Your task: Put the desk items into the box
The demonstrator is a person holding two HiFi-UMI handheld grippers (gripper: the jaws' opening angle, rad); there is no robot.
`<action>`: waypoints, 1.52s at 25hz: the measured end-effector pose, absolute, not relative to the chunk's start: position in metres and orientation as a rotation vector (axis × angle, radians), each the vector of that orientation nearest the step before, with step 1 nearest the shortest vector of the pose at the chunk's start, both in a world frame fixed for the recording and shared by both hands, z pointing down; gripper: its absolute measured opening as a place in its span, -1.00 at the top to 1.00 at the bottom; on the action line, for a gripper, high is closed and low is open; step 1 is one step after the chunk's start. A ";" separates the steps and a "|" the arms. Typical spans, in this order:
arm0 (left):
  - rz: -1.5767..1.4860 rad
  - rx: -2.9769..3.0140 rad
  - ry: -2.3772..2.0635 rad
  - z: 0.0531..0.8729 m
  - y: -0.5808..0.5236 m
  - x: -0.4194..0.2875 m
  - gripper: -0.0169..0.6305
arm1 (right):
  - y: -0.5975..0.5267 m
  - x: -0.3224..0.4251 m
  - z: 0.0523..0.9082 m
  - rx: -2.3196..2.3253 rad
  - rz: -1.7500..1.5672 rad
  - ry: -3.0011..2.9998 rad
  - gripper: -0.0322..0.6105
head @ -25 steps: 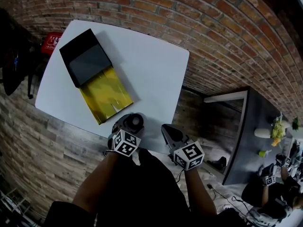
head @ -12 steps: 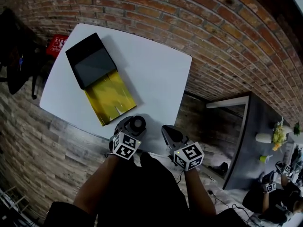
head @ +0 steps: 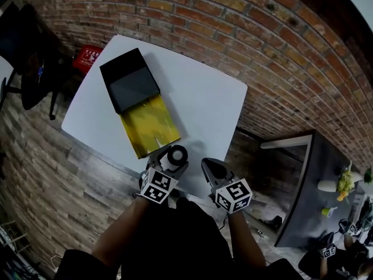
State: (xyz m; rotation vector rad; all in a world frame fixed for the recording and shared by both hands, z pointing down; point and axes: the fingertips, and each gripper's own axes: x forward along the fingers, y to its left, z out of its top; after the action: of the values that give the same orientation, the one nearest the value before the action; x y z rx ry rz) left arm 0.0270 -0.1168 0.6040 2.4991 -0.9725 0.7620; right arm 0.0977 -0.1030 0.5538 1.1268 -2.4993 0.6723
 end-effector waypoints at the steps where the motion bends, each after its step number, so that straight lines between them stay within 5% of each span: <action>1: 0.748 2.500 -0.988 0.599 -0.119 0.023 -0.10 | -0.105 0.094 0.553 1.120 0.667 -2.507 0.83; 23: 0.731 2.440 -1.212 0.575 -0.190 -0.097 -0.10 | -0.158 -0.010 0.540 0.975 0.588 -2.602 0.83; 38: 0.810 2.464 -1.064 0.613 -0.243 -0.102 -0.10 | -0.172 -0.028 0.559 0.995 0.637 -2.528 0.83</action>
State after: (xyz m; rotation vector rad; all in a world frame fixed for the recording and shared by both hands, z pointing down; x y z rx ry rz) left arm -0.1020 -0.2430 0.6133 2.4644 -1.0639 0.8097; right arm -0.0282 -0.1725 0.5592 0.9947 -2.5279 0.6371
